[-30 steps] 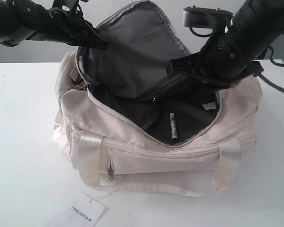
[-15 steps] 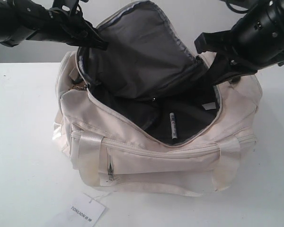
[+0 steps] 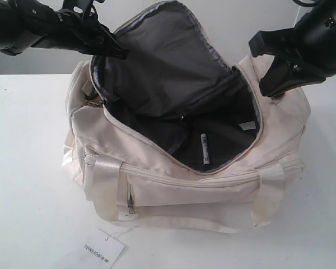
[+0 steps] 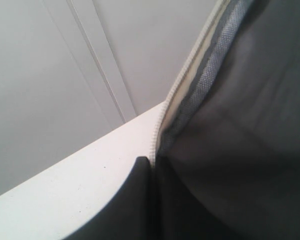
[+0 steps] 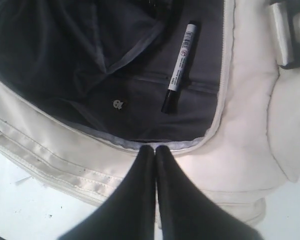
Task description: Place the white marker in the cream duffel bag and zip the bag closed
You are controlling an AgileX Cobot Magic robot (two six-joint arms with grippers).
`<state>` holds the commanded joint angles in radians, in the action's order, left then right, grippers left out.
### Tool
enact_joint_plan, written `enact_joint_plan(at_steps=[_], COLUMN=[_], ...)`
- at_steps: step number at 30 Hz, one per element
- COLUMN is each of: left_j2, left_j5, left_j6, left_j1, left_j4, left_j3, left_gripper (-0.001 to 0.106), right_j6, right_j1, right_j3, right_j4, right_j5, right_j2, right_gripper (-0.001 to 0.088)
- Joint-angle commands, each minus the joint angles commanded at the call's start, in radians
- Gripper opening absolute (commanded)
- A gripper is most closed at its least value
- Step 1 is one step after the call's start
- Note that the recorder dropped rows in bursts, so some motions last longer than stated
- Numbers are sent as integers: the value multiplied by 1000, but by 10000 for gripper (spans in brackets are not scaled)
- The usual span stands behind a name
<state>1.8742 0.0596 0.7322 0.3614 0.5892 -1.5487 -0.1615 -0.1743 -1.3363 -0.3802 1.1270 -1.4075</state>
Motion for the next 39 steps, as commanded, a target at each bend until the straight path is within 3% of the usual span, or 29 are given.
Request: enact_joint_plan(at_steps=[11, 18, 39], left_j2=[0, 0, 0], left_j5=[0, 0, -2], left_j6=[0, 0, 0], left_j1=[0, 0, 0], left_j4=[0, 0, 0], left_j3=[0, 0, 0], left_gripper=[0, 0, 0], right_j6=[6, 33, 33], right_j1=[3, 88, 88], right_j3=[0, 0, 0], right_j4=[17, 10, 19], right_j5=[11, 1, 36], right_j2=[-2, -2, -2], right_gripper=[0, 0, 0])
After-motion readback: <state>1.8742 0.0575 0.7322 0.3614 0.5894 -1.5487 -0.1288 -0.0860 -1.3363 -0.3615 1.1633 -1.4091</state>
